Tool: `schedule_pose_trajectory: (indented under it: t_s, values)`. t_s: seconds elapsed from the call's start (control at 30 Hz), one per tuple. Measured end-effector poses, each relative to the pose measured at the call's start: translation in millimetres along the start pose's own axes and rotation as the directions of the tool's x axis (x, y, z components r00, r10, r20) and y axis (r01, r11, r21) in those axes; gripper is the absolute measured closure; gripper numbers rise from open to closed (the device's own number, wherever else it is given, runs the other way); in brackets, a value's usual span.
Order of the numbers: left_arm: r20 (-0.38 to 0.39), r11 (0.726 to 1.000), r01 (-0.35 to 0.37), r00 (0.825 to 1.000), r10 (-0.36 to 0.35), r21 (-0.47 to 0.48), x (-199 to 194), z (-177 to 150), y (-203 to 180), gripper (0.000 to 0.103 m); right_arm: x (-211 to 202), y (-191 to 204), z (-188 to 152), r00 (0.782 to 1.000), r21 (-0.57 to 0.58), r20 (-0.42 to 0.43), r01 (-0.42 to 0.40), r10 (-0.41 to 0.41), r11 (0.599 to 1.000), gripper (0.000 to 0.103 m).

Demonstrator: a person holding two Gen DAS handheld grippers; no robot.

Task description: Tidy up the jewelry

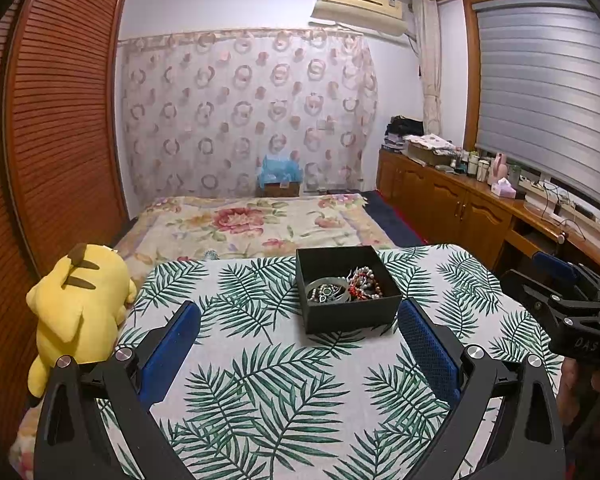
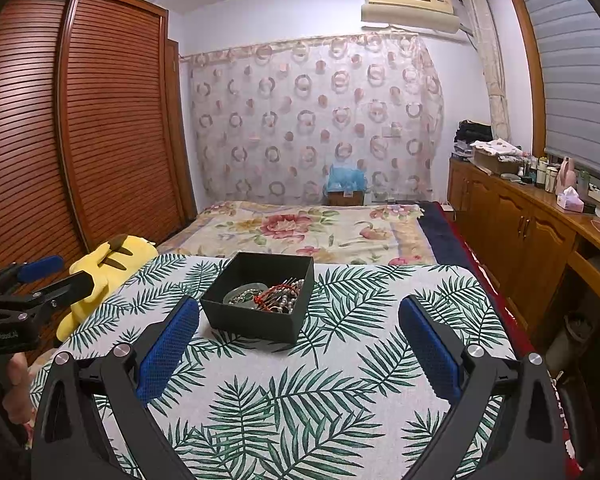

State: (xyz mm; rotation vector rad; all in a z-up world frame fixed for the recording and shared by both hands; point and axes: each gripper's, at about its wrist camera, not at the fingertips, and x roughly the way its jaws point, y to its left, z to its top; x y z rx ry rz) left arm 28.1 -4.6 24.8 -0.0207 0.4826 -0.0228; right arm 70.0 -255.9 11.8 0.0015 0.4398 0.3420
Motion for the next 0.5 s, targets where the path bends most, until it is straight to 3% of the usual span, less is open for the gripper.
schedule_pose_trajectory:
  t_s: [0.5]
  values:
    - [-0.001,1.000,-0.003,1.000,0.003,0.001,0.3,-1.0,-0.5,0.008,-0.9,-0.7,-0.3,1.000,0.001,0.000,0.000,0.000,1.000,0.002]
